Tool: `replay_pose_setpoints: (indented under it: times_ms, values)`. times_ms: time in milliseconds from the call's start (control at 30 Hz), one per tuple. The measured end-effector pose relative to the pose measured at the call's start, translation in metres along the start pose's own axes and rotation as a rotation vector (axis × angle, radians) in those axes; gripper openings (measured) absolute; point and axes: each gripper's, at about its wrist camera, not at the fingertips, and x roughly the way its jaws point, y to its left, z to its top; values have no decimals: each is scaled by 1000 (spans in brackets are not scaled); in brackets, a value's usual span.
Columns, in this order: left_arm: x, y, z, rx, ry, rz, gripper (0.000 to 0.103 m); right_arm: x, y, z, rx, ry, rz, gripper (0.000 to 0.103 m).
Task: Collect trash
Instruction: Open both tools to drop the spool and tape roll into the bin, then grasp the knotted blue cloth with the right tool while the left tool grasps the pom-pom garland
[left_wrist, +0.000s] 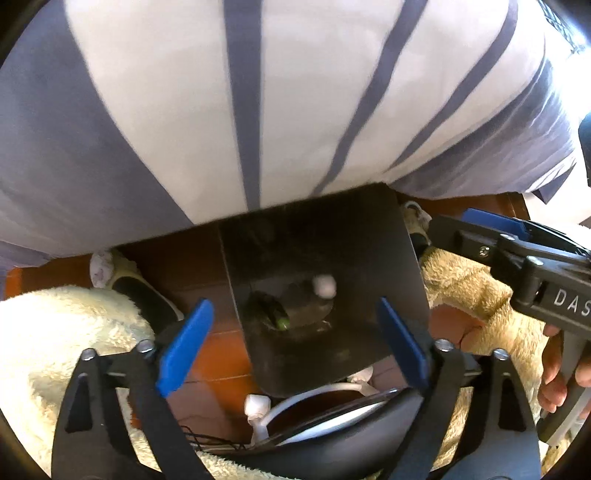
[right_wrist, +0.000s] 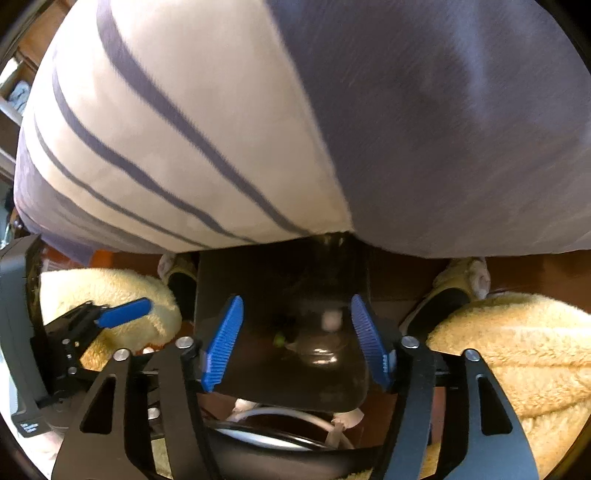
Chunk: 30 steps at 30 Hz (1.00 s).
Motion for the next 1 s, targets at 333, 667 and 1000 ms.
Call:
replay_pose_setpoints:
  times_ms: [333,667,1000]
  values:
    - [-60,-12,6,70,-143,67,95,-62,-3,12,-32,-164,-126,88]
    - [-141,1,31,57,-332,118,95,-145,-3,49,-47,-403,-160,94]
    - [-179,20,90,48,-429,178,95,-155,16,111,-78,-474,-120,93]
